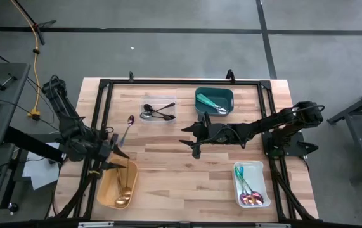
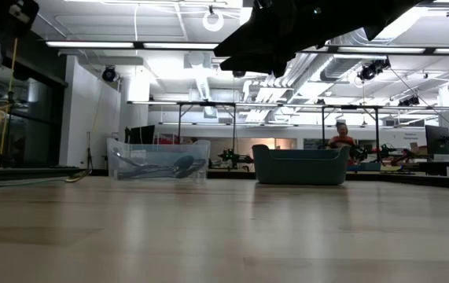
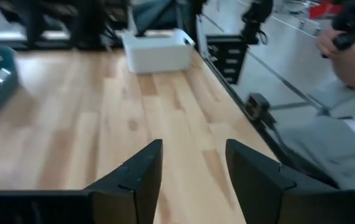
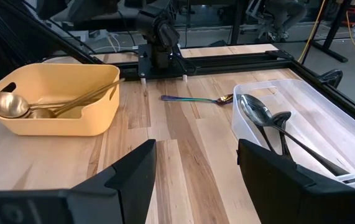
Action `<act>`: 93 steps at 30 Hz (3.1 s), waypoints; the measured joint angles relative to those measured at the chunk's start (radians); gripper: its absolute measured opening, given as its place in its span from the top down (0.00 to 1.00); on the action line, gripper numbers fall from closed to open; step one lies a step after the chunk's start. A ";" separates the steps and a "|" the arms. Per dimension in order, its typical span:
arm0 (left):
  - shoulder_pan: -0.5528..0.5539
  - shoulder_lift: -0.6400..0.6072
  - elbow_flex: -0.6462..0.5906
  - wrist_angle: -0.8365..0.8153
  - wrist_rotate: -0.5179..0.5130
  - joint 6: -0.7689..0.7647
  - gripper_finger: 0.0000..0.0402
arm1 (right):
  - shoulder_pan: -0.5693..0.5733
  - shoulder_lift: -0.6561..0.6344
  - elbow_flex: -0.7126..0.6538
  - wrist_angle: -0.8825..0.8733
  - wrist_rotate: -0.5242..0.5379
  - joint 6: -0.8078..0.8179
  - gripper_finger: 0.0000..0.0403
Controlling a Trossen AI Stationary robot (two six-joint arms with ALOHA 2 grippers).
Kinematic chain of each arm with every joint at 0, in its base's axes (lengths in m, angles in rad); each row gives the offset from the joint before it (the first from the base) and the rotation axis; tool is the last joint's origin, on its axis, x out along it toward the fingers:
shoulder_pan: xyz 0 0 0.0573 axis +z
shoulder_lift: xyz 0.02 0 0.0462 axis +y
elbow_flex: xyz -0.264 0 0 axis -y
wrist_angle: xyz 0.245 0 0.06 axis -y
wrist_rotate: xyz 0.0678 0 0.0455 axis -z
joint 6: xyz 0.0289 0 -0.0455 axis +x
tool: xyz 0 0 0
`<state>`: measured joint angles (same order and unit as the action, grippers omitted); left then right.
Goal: Sort silverware by color (type)
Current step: Put the purple spoon into the white bin
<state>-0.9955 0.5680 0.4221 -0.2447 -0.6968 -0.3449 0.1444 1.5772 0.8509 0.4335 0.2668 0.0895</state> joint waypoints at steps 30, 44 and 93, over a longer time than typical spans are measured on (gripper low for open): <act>1.034 0.053 0.000 -0.299 0.259 -0.180 0.58 | -0.010 0.000 0.000 0.005 -0.002 -0.018 0.45; 1.109 0.184 0.000 -0.384 0.247 -0.373 0.58 | -0.047 0.000 0.000 -0.015 0.001 0.060 0.45; 1.080 0.703 0.003 -0.392 0.299 -0.536 0.73 | -0.046 0.000 0.000 -0.035 -0.001 0.090 0.45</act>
<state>0.0842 1.2705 0.4252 -0.6367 -0.3977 -0.8811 0.0986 1.5772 0.8507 0.3990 0.2654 0.1795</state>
